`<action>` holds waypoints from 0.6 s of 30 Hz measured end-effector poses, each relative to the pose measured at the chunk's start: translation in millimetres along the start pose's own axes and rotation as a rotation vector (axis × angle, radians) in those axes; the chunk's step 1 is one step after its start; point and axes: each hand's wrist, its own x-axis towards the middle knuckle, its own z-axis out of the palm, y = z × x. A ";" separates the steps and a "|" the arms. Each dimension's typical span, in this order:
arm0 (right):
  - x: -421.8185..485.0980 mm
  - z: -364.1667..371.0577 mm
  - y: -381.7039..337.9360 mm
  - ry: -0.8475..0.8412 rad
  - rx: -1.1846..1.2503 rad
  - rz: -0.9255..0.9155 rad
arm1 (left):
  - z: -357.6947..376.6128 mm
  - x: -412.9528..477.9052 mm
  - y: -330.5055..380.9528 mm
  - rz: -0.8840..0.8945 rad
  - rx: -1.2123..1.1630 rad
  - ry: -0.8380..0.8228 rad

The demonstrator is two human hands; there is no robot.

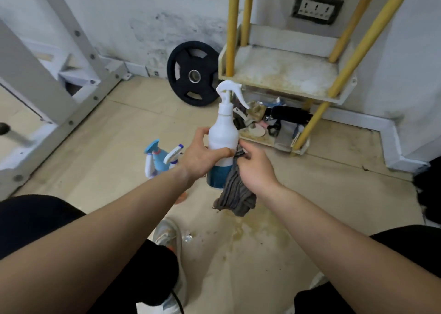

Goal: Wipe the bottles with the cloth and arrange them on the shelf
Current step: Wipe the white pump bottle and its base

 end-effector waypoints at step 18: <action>60.3 100.8 124.8 -0.249 -0.093 0.334 | 44.6 63.2 -175.9 -0.234 0.085 0.345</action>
